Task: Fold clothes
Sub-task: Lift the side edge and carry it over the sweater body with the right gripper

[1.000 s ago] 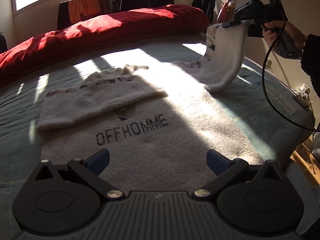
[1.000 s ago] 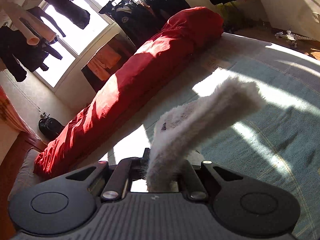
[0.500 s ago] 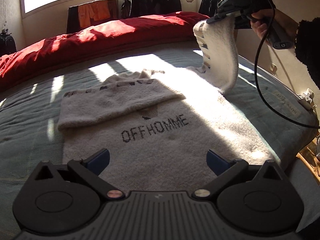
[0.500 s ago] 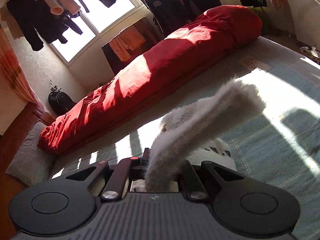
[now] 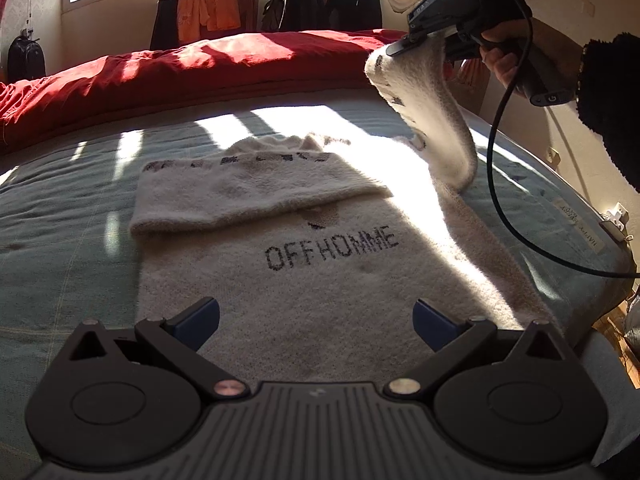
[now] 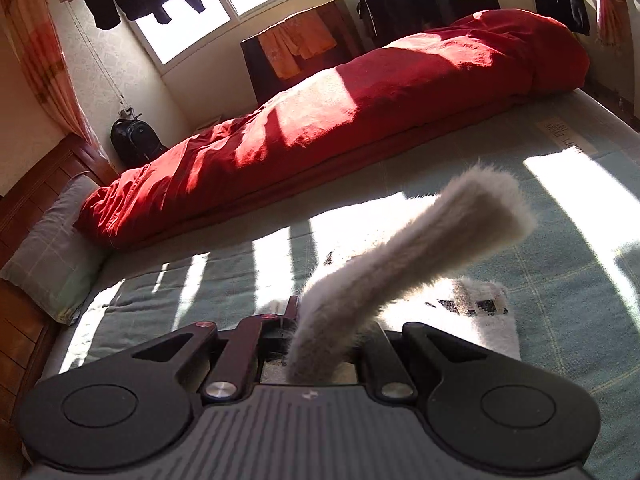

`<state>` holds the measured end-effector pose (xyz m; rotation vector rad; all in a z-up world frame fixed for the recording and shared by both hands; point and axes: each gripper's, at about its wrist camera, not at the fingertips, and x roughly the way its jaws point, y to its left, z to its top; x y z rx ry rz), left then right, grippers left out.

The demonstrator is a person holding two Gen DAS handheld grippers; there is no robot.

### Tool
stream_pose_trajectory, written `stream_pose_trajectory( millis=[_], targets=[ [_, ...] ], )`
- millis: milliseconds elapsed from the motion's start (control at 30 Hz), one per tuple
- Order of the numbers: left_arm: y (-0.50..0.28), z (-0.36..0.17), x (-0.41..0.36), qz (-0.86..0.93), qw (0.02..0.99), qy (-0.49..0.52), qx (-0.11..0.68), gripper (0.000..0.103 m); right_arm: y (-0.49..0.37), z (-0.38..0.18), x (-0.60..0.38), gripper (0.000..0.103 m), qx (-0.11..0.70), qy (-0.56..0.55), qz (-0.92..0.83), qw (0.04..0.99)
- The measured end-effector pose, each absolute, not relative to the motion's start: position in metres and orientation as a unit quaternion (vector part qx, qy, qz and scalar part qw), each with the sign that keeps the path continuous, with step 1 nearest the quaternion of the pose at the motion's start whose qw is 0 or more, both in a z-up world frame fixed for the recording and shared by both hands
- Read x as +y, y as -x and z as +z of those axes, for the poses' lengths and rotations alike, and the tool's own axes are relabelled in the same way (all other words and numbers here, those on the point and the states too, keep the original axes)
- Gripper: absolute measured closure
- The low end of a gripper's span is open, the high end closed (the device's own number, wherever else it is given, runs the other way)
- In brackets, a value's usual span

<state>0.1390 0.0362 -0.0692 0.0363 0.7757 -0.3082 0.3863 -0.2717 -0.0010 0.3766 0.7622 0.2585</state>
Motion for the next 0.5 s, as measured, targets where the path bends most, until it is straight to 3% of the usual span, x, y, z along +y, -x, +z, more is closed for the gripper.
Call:
stream_pose_trajectory(
  millis=[500],
  targets=[
    [-0.143,-0.081,0.053,-0.133,0.911,0.001,0.39,0.001,-0.401,-0.037,-0.173,0.094,0.404,-0.002,0.155,0.901]
  ],
)
